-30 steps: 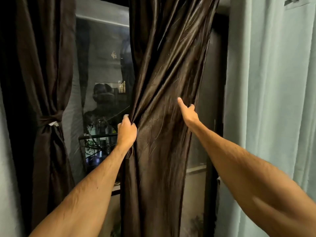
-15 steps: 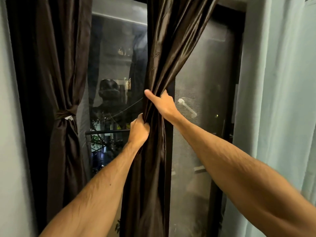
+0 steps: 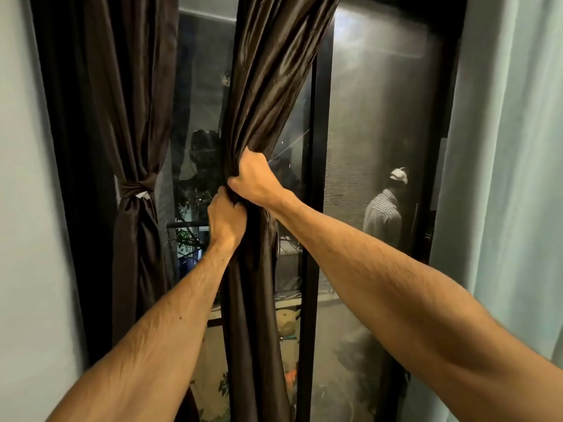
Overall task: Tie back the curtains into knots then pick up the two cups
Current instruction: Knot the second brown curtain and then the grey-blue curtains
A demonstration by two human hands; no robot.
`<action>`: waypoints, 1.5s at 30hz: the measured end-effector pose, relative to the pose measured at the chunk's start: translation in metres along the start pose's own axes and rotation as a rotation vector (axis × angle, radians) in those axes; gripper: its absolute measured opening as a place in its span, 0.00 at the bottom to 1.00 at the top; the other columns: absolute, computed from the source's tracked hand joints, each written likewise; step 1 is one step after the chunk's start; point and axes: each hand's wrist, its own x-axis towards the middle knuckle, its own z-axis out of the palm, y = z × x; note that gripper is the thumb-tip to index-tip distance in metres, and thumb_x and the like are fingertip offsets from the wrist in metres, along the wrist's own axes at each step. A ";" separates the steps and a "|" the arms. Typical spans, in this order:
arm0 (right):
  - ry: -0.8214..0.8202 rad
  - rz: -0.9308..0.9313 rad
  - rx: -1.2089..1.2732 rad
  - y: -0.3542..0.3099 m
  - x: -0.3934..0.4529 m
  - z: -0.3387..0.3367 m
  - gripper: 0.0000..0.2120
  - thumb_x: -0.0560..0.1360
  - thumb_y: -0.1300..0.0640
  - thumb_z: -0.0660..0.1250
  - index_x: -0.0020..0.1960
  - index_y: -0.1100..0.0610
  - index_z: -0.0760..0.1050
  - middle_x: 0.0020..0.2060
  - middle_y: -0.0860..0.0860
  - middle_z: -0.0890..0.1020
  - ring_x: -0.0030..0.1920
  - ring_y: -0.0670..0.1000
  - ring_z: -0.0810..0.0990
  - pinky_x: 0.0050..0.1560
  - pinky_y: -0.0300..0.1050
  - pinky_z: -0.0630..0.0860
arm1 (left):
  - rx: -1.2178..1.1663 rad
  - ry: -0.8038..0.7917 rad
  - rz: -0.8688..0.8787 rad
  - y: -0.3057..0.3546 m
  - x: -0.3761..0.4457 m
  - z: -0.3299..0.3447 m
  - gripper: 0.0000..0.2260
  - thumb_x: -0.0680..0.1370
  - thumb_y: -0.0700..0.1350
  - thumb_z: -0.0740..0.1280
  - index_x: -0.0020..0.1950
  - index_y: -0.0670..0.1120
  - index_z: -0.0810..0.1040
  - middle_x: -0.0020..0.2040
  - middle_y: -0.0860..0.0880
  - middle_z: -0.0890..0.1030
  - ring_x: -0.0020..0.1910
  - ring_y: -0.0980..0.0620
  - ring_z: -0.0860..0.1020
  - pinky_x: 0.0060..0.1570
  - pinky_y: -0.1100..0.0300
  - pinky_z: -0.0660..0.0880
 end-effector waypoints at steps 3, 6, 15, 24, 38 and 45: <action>0.014 -0.019 -0.007 0.013 -0.008 -0.003 0.15 0.69 0.67 0.70 0.54 0.70 0.75 0.50 0.64 0.81 0.51 0.65 0.81 0.46 0.47 0.78 | -0.005 -0.034 -0.006 0.002 -0.008 0.010 0.17 0.79 0.40 0.61 0.68 0.41 0.71 0.58 0.37 0.80 0.56 0.37 0.79 0.47 0.55 0.73; 0.067 -0.079 -0.072 0.039 -0.021 -0.010 0.18 0.68 0.68 0.68 0.57 0.70 0.78 0.54 0.64 0.81 0.57 0.67 0.75 0.57 0.48 0.72 | -0.004 -0.104 0.004 0.006 -0.016 0.029 0.18 0.79 0.41 0.62 0.69 0.41 0.70 0.56 0.40 0.80 0.48 0.42 0.80 0.39 0.57 0.73; 0.151 0.209 0.171 0.102 -0.062 -0.070 0.09 0.68 0.69 0.68 0.44 0.61 0.72 0.42 0.55 0.77 0.44 0.56 0.77 0.36 0.33 0.69 | -0.012 -0.256 -0.020 0.026 -0.046 0.095 0.17 0.77 0.45 0.66 0.65 0.43 0.72 0.58 0.41 0.81 0.55 0.41 0.81 0.38 0.59 0.71; 0.115 0.386 0.532 0.177 -0.077 -0.098 0.14 0.69 0.57 0.71 0.55 0.57 0.77 0.47 0.50 0.83 0.49 0.51 0.82 0.50 0.44 0.80 | -0.020 -0.207 -0.022 0.053 -0.071 0.157 0.26 0.76 0.50 0.71 0.72 0.49 0.67 0.64 0.48 0.77 0.61 0.47 0.78 0.54 0.54 0.75; 0.095 0.329 0.626 0.289 -0.081 -0.167 0.20 0.73 0.61 0.66 0.26 0.51 0.64 0.27 0.46 0.75 0.29 0.44 0.72 0.33 0.41 0.68 | -0.056 -0.250 -0.046 0.096 -0.079 0.295 0.21 0.82 0.48 0.63 0.74 0.47 0.65 0.61 0.49 0.77 0.57 0.50 0.78 0.51 0.58 0.73; 0.132 0.397 0.614 0.335 -0.087 -0.207 0.08 0.78 0.59 0.65 0.40 0.57 0.75 0.38 0.47 0.75 0.39 0.45 0.76 0.35 0.35 0.71 | -0.063 -0.326 -0.047 0.123 -0.085 0.354 0.20 0.82 0.49 0.64 0.73 0.47 0.66 0.58 0.48 0.77 0.53 0.50 0.77 0.40 0.63 0.72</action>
